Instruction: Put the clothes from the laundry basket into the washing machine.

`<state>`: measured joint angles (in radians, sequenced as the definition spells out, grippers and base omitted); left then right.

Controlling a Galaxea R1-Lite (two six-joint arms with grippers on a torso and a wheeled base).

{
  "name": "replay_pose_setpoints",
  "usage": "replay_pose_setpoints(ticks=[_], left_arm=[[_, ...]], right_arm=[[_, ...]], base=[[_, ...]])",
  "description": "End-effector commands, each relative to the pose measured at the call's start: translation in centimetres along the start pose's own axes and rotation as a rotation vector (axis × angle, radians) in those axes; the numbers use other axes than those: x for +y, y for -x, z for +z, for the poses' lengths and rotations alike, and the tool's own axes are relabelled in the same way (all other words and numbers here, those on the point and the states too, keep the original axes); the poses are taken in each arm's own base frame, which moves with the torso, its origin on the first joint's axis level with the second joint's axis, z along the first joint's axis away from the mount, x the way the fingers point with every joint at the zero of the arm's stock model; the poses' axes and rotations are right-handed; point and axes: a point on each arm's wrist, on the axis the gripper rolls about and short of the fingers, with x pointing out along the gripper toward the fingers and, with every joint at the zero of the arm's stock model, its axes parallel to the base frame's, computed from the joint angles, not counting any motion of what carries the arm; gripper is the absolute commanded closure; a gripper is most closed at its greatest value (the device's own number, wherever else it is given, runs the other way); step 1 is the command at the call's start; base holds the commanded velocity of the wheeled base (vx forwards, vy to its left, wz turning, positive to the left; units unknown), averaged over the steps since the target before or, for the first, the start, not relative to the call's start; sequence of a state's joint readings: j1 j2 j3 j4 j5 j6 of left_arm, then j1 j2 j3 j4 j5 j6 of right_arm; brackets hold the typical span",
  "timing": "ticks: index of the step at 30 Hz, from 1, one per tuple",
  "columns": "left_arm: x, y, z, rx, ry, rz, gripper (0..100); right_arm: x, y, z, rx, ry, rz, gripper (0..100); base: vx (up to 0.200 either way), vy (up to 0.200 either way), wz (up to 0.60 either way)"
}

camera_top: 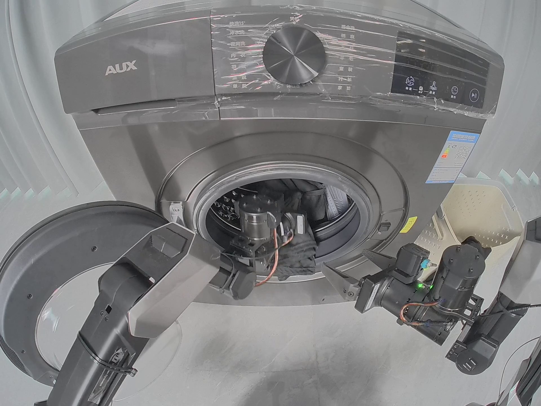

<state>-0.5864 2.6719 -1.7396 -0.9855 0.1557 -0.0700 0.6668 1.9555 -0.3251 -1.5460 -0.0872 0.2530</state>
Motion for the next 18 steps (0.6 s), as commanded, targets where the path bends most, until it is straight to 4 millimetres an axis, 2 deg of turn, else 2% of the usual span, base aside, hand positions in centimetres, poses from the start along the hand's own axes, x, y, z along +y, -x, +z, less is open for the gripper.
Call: replay_pose_setpoints(ticks=[1,3,6,14,15,18], left_arm=[[3.3,-2.7,3.2,-0.146,0.018,0.116,100],[4.2,-2.8,3.2,-0.146,0.014,0.136,100],[4.6,-2.8,3.0,-0.147,0.014,0.142,100],[4.3,-2.8,2.7,-0.148,0.018,0.136,100],[4.2,-2.8,2.8,-0.148,0.019,0.134,0],[2.4,-2.1,3.9,-0.135,0.023,0.105,0]], right_arm=[[0.0,0.0,0.1,-0.003,0.000,0.000,0],[0.0,0.0,0.1,-0.003,0.000,0.000,0],[0.0,0.0,0.0,-0.002,0.000,-0.001,0],[0.0,0.0,0.0,-0.002,0.000,-0.001,0],[0.0,0.0,0.0,-0.002,0.000,-0.001,0],[0.0,0.0,0.0,-0.002,0.000,-0.001,0]], base=[[0.000,0.000,0.00],[0.000,0.000,0.00],[0.000,0.000,0.00],[0.000,0.000,0.00],[0.000,0.000,0.00],[0.000,0.000,0.00]])
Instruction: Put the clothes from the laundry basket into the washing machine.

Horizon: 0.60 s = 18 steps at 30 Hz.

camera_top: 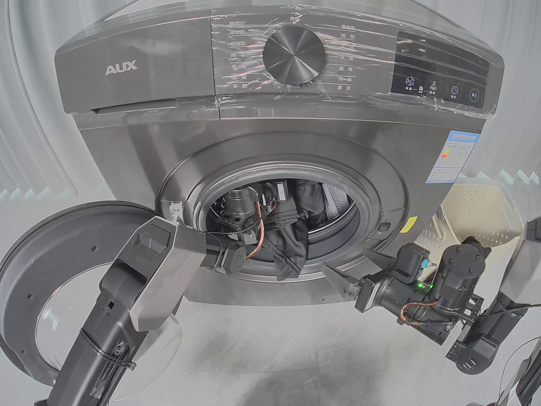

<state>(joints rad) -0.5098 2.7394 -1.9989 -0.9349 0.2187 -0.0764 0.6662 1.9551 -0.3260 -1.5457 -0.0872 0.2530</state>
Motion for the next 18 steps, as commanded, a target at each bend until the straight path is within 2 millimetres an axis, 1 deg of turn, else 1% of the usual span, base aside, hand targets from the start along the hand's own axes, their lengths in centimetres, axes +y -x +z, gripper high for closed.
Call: replay_pose_setpoints(ticks=[1,2,5,6,7,9,14,18], left_arm=[[-1.5,1.1,1.3,0.031,-0.004,-0.028,0],[-1.7,1.5,1.4,0.052,-0.008,-0.038,0],[-3.2,4.3,0.8,0.202,-0.034,-0.119,0],[-3.3,4.7,0.7,0.224,-0.037,-0.136,0],[-3.6,5.9,0.4,0.281,-0.051,-0.171,0],[-3.7,7.4,-0.9,0.365,-0.082,-0.198,0],[-3.2,9.1,-3.4,0.455,-0.149,-0.215,0],[-3.3,9.5,-5.0,0.488,-0.158,-0.221,0]], right_arm=[[0.0,0.0,0.0,0.001,0.000,-0.001,0],[0.0,0.0,0.0,0.001,0.000,-0.001,0],[0.0,0.0,0.1,-0.002,0.000,0.000,0],[0.0,0.0,0.1,-0.002,0.000,0.000,0],[0.0,0.0,0.1,-0.002,0.000,0.000,0],[0.0,0.0,0.1,-0.002,0.000,0.000,0],[0.0,0.0,0.0,-0.002,0.000,0.000,0],[0.0,0.0,0.1,-0.003,0.000,0.002,0]], base=[[0.000,0.000,0.00],[0.000,0.000,0.00],[0.000,0.000,0.00],[0.000,0.000,0.00],[0.000,0.000,0.00],[0.000,0.000,0.00],[0.000,0.000,0.00],[0.000,0.000,0.00]])
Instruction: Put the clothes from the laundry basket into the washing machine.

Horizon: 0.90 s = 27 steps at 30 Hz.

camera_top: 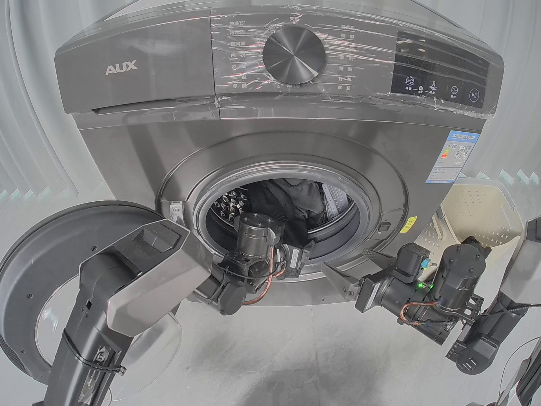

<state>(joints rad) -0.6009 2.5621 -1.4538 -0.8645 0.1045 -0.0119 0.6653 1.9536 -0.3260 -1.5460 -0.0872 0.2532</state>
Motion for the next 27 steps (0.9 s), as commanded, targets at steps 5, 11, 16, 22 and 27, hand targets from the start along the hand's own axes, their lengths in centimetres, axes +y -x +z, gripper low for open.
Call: replay_pose_setpoints(ticks=[5,11,16,22,27], left_arm=[[-0.9,0.5,-1.5,0.053,-0.025,-0.033,0],[-0.6,-0.6,-2.8,0.059,-0.035,-0.025,0],[-0.4,-1.0,-2.5,0.018,-0.045,-0.019,100],[0.3,-1.7,0.9,-0.113,-0.020,0.011,100],[1.3,-2.8,4.5,-0.263,0.010,0.062,100]], right_arm=[[0.1,0.0,0.0,0.000,0.000,0.002,0],[0.1,0.0,0.1,-0.003,0.000,0.003,0],[0.0,0.0,0.1,-0.003,0.000,0.001,0],[0.1,0.0,0.1,-0.003,0.000,0.003,0],[0.1,0.0,0.1,-0.003,0.000,0.003,0]], base=[[0.000,0.000,0.00],[0.000,0.000,0.00],[0.000,0.000,0.00],[0.000,0.000,0.00],[0.000,0.000,0.00]])
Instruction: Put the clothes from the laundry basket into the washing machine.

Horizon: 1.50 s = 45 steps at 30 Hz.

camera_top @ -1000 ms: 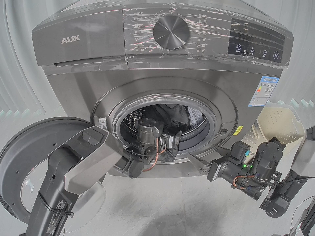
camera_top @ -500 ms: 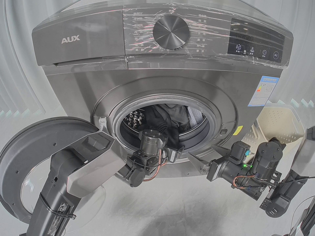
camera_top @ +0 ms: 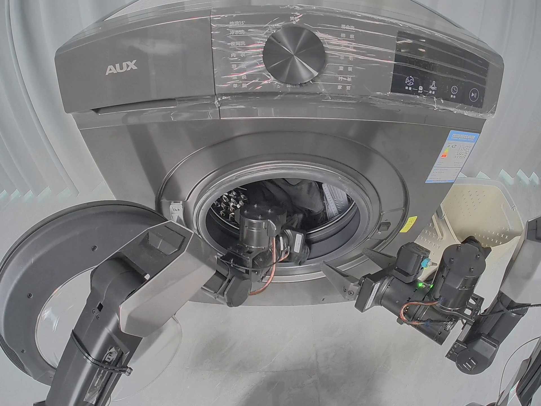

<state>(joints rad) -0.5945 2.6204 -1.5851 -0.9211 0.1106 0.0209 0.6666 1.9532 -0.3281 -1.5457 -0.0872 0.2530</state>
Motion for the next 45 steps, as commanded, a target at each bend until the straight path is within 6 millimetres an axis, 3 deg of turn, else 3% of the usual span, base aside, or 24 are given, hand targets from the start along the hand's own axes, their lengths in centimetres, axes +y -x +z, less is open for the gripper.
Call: replay_pose_setpoints(ticks=[1,5,6,11,20,21,25,27,30,33,37,41,43,44,45], left_arm=[[1.4,-1.9,3.4,-0.165,0.031,0.066,100],[3.0,-3.7,4.6,-0.284,0.048,0.136,100],[3.3,-4.0,3.8,-0.273,0.047,0.148,100],[4.1,-4.2,3.0,-0.270,0.050,0.164,100],[5.1,-4.1,3.4,-0.283,0.051,0.183,100],[4.9,-4.1,3.6,-0.290,0.059,0.179,0],[4.4,-4.0,4.1,-0.301,0.105,0.163,0],[3.7,-3.5,5.8,-0.330,0.110,0.150,0],[3.3,-3.2,6.7,-0.341,0.112,0.142,0],[1.9,-1.6,7.9,-0.329,0.117,0.112,0],[0.2,1.5,7.8,-0.260,0.110,0.075,0],[-1.6,5.4,6.5,-0.167,0.094,0.029,0],[-2.7,8.4,5.5,-0.100,0.078,-0.005,0],[-2.8,8.7,5.4,-0.091,0.076,-0.010,0],[-3.6,10.7,5.0,-0.055,0.066,-0.037,0]], right_arm=[[0.0,0.0,0.0,-0.001,0.000,0.001,0],[0.0,0.0,0.0,0.001,0.000,0.000,0],[0.0,0.0,0.0,0.001,0.000,0.000,0],[0.0,0.0,-0.1,0.002,0.000,0.000,0],[0.0,0.0,-0.1,0.005,0.000,-0.001,0],[0.0,0.0,-0.2,0.006,0.000,-0.001,0],[0.0,0.0,-0.2,0.008,0.001,-0.002,0],[0.0,0.1,-0.2,0.011,0.001,-0.002,0],[0.0,0.1,-0.2,0.011,0.001,-0.002,0],[-0.1,0.2,-0.2,0.010,0.001,-0.004,0],[-0.1,0.2,-0.1,0.009,0.001,-0.005,0],[-0.1,0.3,0.0,0.004,0.000,-0.004,0],[-0.1,0.5,-0.1,0.010,0.001,-0.004,0],[-0.1,0.5,-0.1,0.012,0.001,-0.006,0],[-0.1,0.6,-0.2,0.016,0.001,-0.007,0]], base=[[0.000,0.000,0.00],[0.000,0.000,0.00],[0.000,0.000,0.00],[0.000,0.000,0.00],[0.000,0.000,0.00],[0.000,0.000,0.00],[0.000,0.000,0.00],[0.000,0.000,0.00],[0.000,0.000,0.00],[0.000,0.000,0.00],[0.000,0.000,0.00],[0.000,0.000,0.00],[0.000,0.000,0.00],[0.000,0.000,0.00],[0.000,0.000,0.00]])
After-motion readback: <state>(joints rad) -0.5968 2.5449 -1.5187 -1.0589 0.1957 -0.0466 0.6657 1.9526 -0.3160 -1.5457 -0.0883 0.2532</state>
